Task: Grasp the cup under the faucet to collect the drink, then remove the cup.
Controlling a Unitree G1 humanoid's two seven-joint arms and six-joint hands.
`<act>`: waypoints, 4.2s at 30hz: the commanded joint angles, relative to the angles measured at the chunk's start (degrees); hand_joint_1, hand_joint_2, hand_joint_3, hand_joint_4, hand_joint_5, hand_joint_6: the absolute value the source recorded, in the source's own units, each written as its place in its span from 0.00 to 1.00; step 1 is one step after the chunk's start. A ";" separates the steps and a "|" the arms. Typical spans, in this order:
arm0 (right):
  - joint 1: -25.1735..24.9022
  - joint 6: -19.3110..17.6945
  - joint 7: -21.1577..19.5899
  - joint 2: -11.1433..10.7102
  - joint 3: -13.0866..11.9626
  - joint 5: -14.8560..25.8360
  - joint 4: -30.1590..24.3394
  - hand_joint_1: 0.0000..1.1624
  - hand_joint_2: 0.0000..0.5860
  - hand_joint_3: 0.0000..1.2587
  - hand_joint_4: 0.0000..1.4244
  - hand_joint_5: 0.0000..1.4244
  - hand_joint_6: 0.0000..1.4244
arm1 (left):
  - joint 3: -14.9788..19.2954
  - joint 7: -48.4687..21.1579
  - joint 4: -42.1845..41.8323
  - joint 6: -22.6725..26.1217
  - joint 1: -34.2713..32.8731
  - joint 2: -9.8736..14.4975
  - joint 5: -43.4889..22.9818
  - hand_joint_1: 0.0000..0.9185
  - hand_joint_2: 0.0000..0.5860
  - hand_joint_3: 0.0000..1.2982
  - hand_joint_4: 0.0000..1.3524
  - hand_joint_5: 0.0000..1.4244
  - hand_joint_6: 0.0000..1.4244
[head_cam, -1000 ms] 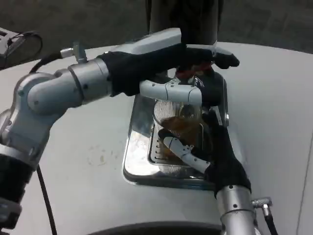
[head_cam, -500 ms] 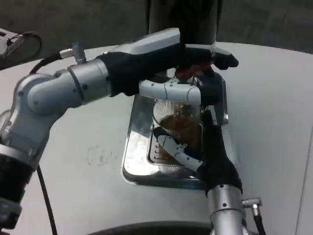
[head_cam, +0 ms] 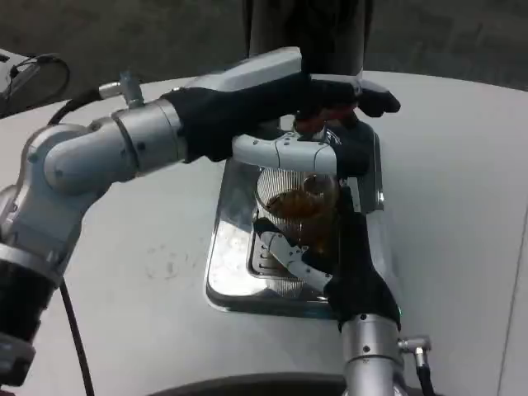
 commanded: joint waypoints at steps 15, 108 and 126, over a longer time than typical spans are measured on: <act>-2.43 -0.54 -6.12 6.18 3.44 0.96 5.20 0.64 0.41 0.18 0.20 0.19 0.12 | 1.41 -2.26 -0.50 1.84 3.20 1.57 -0.67 0.00 0.07 0.17 0.14 0.18 0.16; 14.22 1.83 -2.60 -0.99 2.87 -2.17 -19.63 0.61 0.45 0.48 0.47 0.47 0.30 | 18.93 8.53 -14.06 4.81 14.52 -2.32 -11.06 0.00 0.09 0.20 0.22 0.31 0.24; 17.01 1.49 -1.02 -1.62 1.54 -2.97 -24.30 0.62 0.45 0.48 0.47 0.48 0.30 | 20.50 13.35 -16.97 5.85 15.54 -5.24 -13.56 0.00 0.11 0.19 0.19 0.28 0.25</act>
